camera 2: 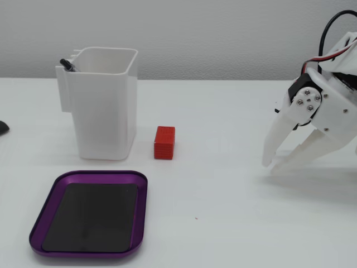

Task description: Pick up the pen and put it in the pen holder.

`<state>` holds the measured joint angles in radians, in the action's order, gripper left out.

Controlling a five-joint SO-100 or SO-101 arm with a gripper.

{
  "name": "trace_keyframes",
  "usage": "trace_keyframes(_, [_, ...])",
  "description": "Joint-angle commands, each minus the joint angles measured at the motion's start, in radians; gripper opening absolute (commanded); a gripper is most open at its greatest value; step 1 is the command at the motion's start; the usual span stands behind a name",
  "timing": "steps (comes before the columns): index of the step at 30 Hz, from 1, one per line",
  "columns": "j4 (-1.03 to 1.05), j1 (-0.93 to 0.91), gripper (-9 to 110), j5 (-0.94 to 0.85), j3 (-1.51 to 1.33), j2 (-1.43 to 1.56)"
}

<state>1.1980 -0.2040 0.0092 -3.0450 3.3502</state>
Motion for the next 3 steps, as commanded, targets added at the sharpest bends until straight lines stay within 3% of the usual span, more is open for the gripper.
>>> trace_keyframes(1, [-0.008,0.005,0,0.003,-0.005,0.063])
trace_keyframes(3, [-0.008,0.005,0,0.003,-0.005,0.063])
